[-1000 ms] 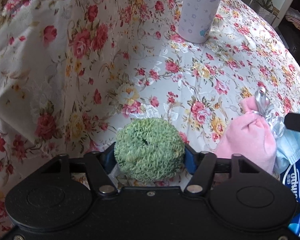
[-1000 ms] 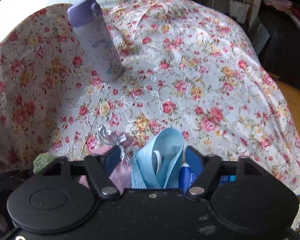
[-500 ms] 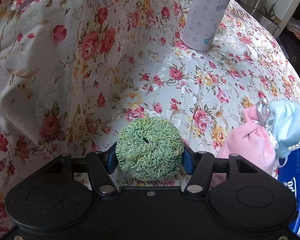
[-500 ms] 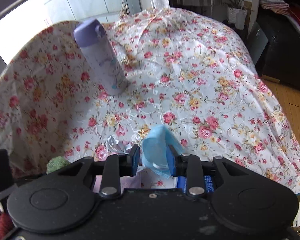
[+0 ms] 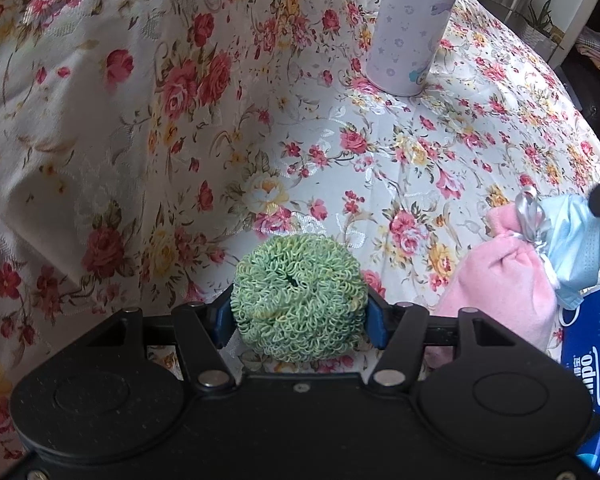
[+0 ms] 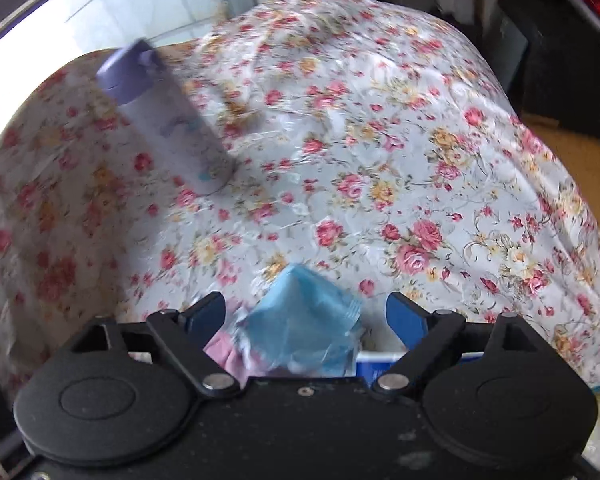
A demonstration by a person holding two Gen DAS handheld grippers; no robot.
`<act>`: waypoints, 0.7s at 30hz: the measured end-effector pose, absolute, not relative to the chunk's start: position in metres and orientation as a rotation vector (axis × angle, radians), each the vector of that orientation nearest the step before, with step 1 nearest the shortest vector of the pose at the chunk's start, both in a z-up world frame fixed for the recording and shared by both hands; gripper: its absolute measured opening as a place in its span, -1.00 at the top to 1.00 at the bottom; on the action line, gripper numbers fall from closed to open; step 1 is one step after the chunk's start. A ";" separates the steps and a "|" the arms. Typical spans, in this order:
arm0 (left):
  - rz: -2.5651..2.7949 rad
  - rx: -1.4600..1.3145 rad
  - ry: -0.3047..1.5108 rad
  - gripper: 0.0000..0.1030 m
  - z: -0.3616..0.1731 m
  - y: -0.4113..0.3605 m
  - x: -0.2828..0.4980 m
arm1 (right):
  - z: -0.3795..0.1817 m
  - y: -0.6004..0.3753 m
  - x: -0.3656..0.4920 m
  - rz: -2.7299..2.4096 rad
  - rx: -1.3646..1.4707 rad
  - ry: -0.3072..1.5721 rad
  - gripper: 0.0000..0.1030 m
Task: Organize soft objects
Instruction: 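Grasp the light blue face mask with the right tool, then carry the scrubber ball and blue mask over the gold tray with both tools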
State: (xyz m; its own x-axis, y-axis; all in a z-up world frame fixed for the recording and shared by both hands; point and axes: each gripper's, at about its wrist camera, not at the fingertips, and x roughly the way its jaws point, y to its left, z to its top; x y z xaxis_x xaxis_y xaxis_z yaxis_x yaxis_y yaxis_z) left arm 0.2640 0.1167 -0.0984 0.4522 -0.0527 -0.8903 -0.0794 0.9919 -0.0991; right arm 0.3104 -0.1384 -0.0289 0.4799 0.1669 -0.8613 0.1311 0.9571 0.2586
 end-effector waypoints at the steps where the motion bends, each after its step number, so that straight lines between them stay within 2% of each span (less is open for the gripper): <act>1: 0.014 -0.133 1.102 -0.12 -0.098 0.117 0.264 | -0.034 -0.141 0.316 0.012 0.317 1.087 -0.70; 9: 0.004 -0.120 1.097 -0.12 -0.099 0.114 0.266 | -0.074 -0.137 0.340 -0.010 0.315 1.166 -0.69; 10: 0.003 -0.119 1.097 -0.12 -0.099 0.113 0.266 | -0.077 -0.135 0.341 -0.011 0.316 1.169 -0.64; 11: 0.003 -0.118 1.096 -0.12 -0.099 0.113 0.266 | -0.079 -0.132 0.342 -0.007 0.315 1.172 -0.46; 12: 0.003 -0.120 1.095 -0.12 -0.099 0.114 0.266 | -0.080 -0.130 0.343 0.003 0.313 1.180 -0.20; 13: 0.002 -0.122 1.095 -0.12 -0.099 0.114 0.266 | -0.081 -0.128 0.344 0.017 0.312 1.189 -0.06; 15: 0.001 -0.125 1.093 -0.12 -0.099 0.114 0.266 | -0.079 -0.124 0.343 0.028 0.301 1.191 0.12; 21: -0.008 -0.182 1.077 -0.11 -0.096 0.122 0.265 | -0.048 -0.129 0.329 0.031 0.297 1.109 0.13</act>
State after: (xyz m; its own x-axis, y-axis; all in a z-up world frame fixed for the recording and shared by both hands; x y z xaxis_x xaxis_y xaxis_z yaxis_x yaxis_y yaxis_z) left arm 0.2653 0.1220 -0.0962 0.4750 -0.0949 -0.8749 -0.0824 0.9850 -0.1516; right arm 0.3289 -0.1287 -0.0478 0.4497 0.1717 -0.8765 0.1227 0.9601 0.2511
